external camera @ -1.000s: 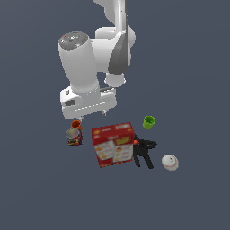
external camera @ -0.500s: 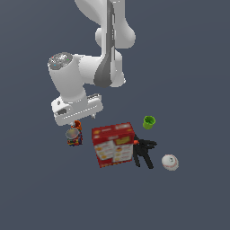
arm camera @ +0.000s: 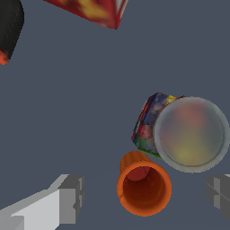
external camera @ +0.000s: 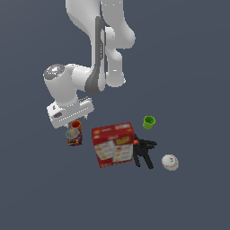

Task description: Pick up a designated object from a clutter of objects.

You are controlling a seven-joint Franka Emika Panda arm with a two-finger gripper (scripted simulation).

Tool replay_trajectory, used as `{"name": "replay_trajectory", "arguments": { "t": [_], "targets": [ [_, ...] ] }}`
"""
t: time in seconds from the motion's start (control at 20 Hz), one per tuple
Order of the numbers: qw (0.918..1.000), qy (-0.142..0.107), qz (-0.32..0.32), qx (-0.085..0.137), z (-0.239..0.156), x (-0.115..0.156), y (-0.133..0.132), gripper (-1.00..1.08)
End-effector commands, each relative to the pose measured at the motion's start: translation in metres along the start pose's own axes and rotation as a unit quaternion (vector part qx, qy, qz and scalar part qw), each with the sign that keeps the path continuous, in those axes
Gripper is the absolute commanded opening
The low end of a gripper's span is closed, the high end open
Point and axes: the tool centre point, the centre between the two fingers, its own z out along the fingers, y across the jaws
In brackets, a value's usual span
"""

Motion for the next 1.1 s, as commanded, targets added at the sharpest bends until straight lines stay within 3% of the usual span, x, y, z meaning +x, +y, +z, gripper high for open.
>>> {"name": "replay_trajectory", "arguments": {
  "t": [0.0,0.4,1.05],
  "targets": [
    [0.9999,-0.001,-0.012,-0.001,0.008,-0.01,0.004,1.0],
    [0.9995,-0.004,-0.03,-0.001,0.023,-0.028,0.009,1.0],
    [0.9995,-0.005,-0.031,-0.001,0.047,-0.03,0.009,1.0]
  ]
}}
